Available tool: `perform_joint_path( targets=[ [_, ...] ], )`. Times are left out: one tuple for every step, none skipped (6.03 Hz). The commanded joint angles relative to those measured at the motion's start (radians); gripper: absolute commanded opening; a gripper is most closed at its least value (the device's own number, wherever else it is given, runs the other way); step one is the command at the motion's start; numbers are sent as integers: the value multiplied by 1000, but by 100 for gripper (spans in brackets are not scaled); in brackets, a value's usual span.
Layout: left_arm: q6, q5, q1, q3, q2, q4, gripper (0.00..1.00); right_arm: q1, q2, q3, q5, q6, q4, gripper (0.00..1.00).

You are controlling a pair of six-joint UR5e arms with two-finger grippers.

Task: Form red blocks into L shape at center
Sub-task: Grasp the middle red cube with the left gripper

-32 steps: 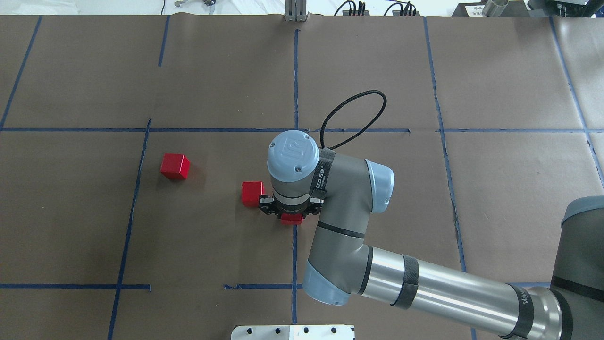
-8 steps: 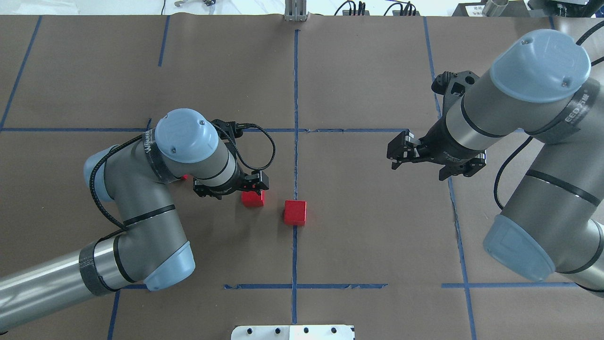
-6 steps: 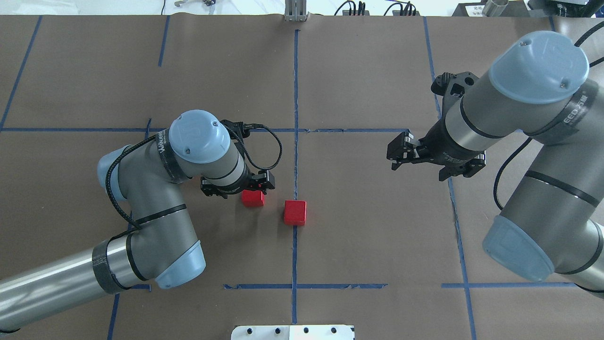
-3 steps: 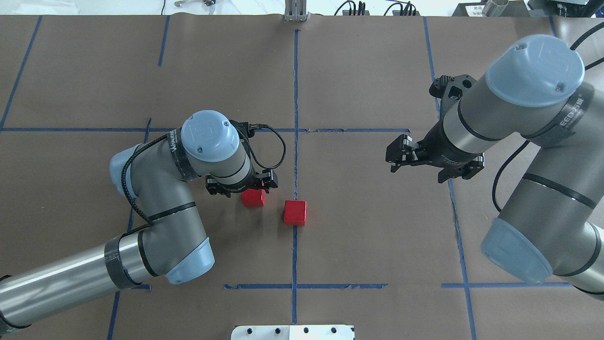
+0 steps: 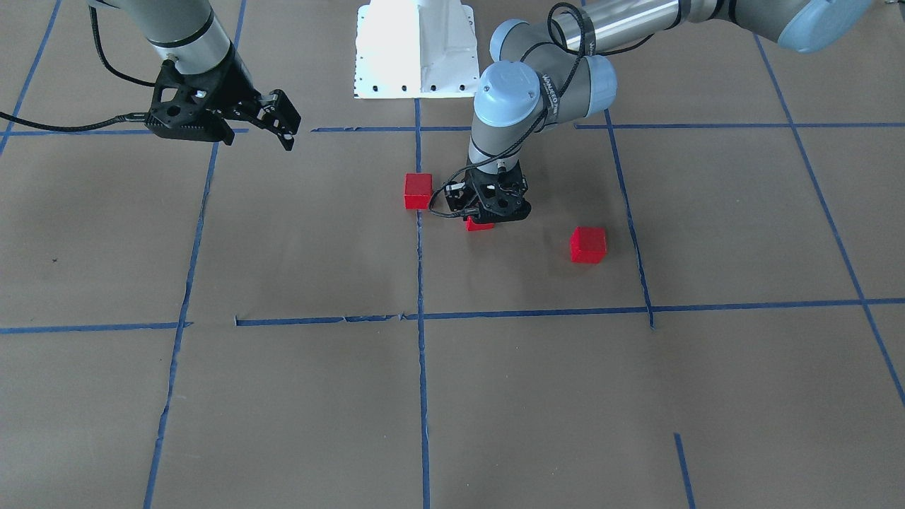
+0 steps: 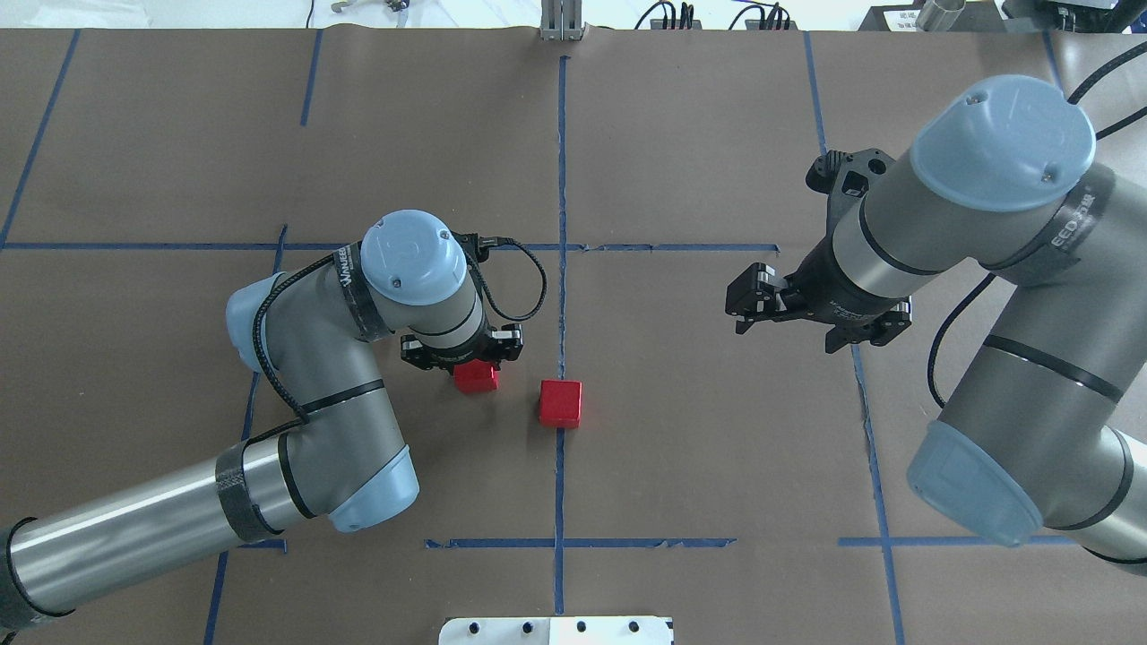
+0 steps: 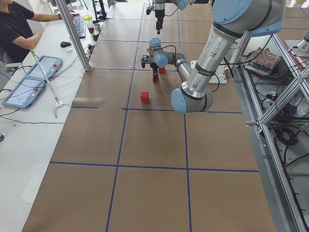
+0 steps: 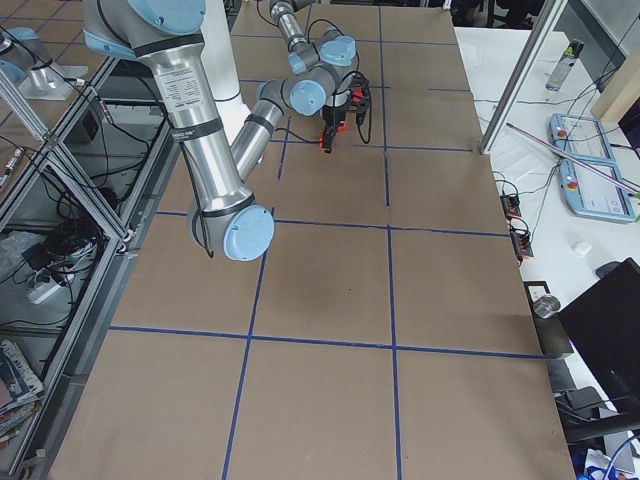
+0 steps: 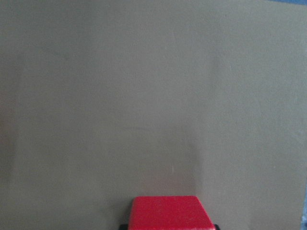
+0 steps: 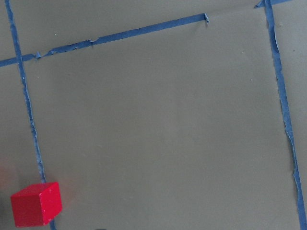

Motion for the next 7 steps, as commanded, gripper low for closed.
perform_joint_path(
  targets=[
    [4,3,2,4,-24,3,0,-1,4,-4,2,0,0,100],
    [13,53,2,10,-56,1,0,-1,7,-3,2,0,0,100],
    [19,66,3,82,-118,1,0,-1,8,-3,2,0,0,100],
    [19,67,3,122,-160,1,0,-1,8,-1,5,2,0,100],
    [19,66,8,124,-165,1,0,4,6,5,5,2,0,100],
    [19,69,21,127,-173,1,0,28,-3,17,6,0,-2,100],
    [19,69,32,129,-174,1,0,53,-24,17,9,0,-3,100]
  ],
)
